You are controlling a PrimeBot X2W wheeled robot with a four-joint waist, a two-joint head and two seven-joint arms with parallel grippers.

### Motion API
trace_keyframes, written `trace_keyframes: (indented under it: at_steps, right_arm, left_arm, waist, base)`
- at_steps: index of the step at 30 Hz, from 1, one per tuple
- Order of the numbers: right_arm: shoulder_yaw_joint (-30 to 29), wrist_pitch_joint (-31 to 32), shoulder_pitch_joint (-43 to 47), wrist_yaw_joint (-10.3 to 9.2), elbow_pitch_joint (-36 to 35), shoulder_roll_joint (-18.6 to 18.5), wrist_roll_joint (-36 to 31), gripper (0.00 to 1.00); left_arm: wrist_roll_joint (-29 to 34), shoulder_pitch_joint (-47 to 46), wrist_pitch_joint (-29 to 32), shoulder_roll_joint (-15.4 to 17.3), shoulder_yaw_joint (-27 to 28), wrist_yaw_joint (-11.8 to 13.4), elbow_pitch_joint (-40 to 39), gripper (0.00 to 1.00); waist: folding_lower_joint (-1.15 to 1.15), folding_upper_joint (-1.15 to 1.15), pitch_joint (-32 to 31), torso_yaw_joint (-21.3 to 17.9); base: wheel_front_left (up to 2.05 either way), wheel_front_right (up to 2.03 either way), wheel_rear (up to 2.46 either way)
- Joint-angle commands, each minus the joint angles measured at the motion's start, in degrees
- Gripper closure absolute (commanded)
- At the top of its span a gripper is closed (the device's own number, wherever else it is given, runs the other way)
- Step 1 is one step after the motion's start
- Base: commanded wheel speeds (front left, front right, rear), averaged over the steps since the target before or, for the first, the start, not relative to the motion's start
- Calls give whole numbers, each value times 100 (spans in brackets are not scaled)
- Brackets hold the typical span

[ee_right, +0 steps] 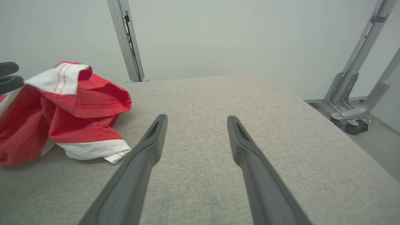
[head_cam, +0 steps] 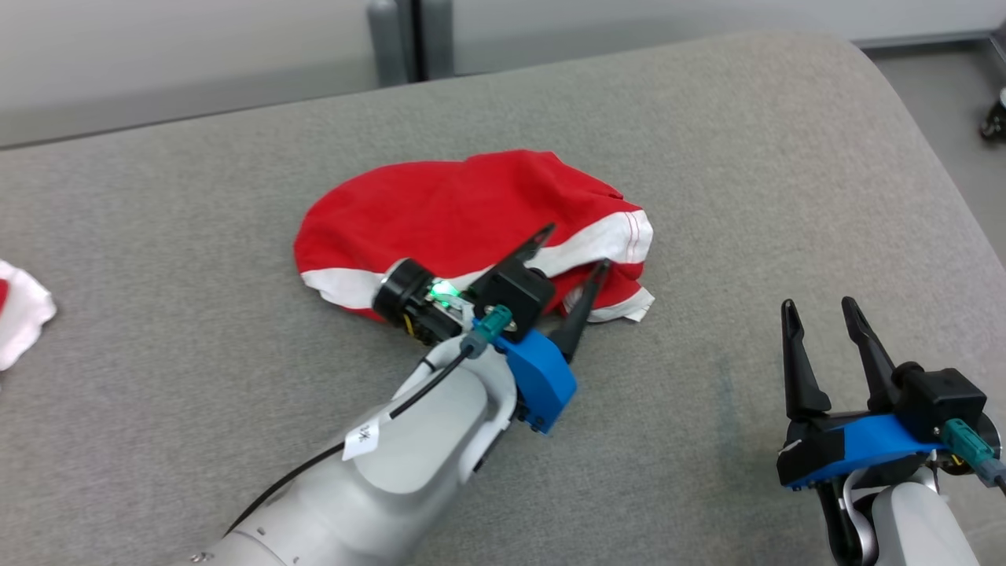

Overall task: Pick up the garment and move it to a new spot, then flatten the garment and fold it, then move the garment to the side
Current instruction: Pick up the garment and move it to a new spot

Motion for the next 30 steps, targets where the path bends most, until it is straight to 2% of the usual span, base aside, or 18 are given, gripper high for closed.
trace_keyframes:
  at_steps: [1,8,14,19,30]
  right_arm:
    - [-25,-21,77,-1,9,-30,-64,0]
    - [-61,-21,216,-1,22,-29,-179,0]
    - [-121,-21,368,-1,10,-29,-270,0]
    - [-186,-21,494,-1,-23,-29,-373,0]
    - [-282,-21,727,-1,-112,-29,-420,0]
  left_arm:
    - [-69,-51,-54,-18,-120,20,-126,0]
    - [-398,90,-116,-9,-500,127,-715,0]
    - [-563,261,-142,-6,-402,346,-712,0]
    - [-405,531,-147,9,78,505,-616,0]
    - [-42,1744,-148,351,1584,658,-945,0]
  waist:
    - [0,0,-81,73]
    - [0,0,-424,378]
    - [0,0,-704,623]
    - [0,0,-937,826]
    - [0,0,-1271,1318]
  base:
    - [0,0,0]
    - [0,0,0]
    - [0,0,0]
    - [0,0,0]
    - [0,0,0]
